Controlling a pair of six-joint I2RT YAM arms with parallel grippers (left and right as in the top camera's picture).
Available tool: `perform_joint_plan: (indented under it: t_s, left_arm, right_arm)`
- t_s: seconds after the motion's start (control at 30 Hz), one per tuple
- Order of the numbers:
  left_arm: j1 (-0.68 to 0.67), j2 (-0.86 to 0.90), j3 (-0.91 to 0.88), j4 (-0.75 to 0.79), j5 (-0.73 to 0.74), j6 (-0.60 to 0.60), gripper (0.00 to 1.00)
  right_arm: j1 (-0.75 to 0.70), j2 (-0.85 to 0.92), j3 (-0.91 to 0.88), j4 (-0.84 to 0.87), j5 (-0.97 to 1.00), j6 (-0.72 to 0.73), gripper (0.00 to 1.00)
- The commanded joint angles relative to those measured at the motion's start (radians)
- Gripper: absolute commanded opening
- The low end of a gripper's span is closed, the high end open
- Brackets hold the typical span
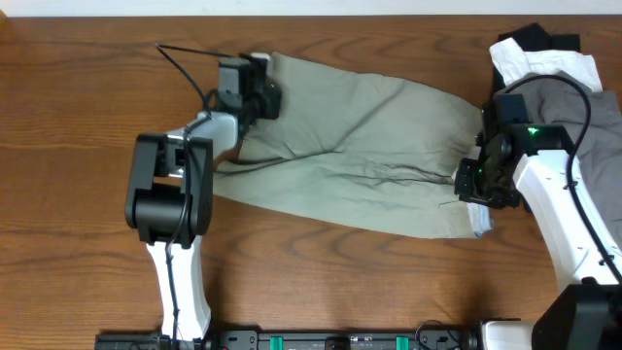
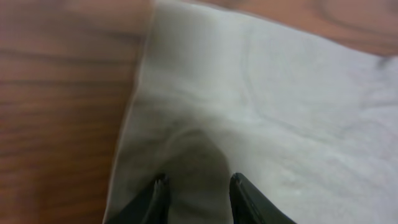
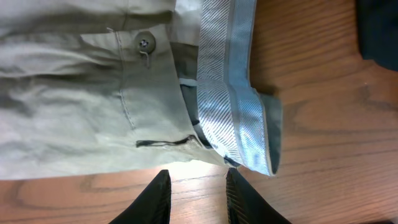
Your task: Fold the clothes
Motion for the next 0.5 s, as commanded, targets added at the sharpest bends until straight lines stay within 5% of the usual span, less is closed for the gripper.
perform_joint_plan:
  t_s: [0.0, 0.07, 0.2, 0.47]
  left_arm:
    - [0.038, 0.019, 0.086, -0.102, -0.023, -0.051, 0.36]
    - [0.049, -0.001, 0.126, -0.216, -0.024, -0.047, 0.37]
    - [0.087, -0.107, 0.159, -0.467, -0.027, 0.013, 0.64]
    - [0.164, -0.33, 0.158, -0.84, -0.226, 0.03, 0.75]
  right_arm:
    - [0.019, -0.002, 0.003, 0.01, -0.005, -0.005, 0.29]
    - [0.019, -0.002, 0.003, 0.016, -0.005, -0.005, 0.3]
    - [0.017, -0.002, 0.003, 0.021, 0.008, -0.005, 0.31]
    - [0.018, -0.002, 0.003, 0.029, 0.029, -0.005, 0.32]
